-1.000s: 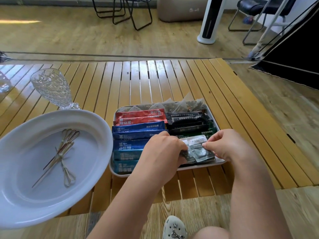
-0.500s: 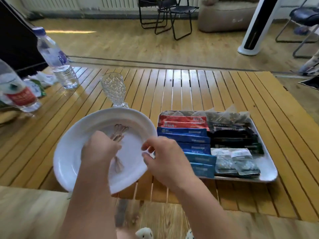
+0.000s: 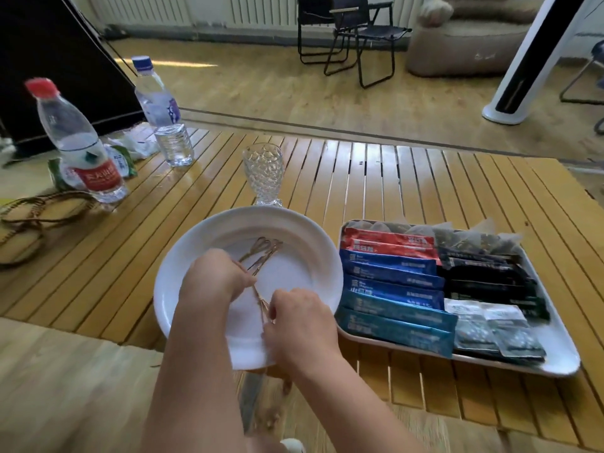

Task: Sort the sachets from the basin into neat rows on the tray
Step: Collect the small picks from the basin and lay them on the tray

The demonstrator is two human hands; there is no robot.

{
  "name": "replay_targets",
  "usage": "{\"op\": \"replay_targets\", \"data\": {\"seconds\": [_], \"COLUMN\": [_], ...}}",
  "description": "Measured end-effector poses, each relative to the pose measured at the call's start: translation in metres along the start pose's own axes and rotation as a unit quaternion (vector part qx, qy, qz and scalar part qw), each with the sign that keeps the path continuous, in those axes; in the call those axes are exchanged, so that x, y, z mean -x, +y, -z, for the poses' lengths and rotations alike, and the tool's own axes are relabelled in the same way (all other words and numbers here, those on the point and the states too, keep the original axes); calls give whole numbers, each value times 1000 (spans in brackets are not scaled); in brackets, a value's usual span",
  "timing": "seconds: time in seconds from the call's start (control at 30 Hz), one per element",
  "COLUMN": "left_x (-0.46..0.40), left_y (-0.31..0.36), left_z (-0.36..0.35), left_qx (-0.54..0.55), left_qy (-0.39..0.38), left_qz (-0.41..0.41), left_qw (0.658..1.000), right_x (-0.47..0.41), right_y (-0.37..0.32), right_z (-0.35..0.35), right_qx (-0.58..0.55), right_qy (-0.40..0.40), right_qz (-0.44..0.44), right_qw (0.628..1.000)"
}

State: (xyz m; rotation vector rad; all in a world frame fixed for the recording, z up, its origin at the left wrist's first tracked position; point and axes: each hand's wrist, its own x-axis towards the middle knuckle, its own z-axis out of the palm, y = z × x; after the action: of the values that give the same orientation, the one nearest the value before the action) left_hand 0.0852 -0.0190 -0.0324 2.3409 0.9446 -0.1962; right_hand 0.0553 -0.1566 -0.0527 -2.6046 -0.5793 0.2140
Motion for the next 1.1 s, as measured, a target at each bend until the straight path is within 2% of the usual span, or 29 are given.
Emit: {"op": "replay_targets", "data": {"seconds": [0.13, 0.27, 0.33, 0.4, 0.5, 0.63, 0.73, 0.93, 1.1], "left_x": [6, 3, 1, 0, 0, 1, 2, -3, -6], "left_y": [2, -2, -4, -5, -8, -5, -3, -1, -1], "left_z": [2, 2, 0, -4, -10, -8, -8, -17, -21], "left_qx": [10, 13, -15, -50, -50, -86, -128, -122, -121], "left_qy": [-30, -4, -17, -46, -49, -44, -31, -2, 56], "left_qz": [-58, -128, -140, -138, -144, -146, -149, -116, -82], "left_qw": [998, 992, 990, 988, 987, 985, 980, 986, 988], "right_x": [-3, -3, -3, -4, -4, -6, -8, -5, -2], "right_y": [-3, -3, -2, 0, 4, 12, 21, 29, 27], "right_z": [-1, -2, -1, 0, 2, 11, 22, 37, 40], "right_qx": [4, 8, 18, 26, 15, -8, -43, -106, -148], "right_qy": [9, 14, 5, 2, 17, 86, 136, 155, 160], "right_qz": [-23, -23, -21, -22, -32, -32, -27, 0, 36], "right_qw": [1000, 1000, 1000, 999, 999, 996, 989, 982, 975]}}
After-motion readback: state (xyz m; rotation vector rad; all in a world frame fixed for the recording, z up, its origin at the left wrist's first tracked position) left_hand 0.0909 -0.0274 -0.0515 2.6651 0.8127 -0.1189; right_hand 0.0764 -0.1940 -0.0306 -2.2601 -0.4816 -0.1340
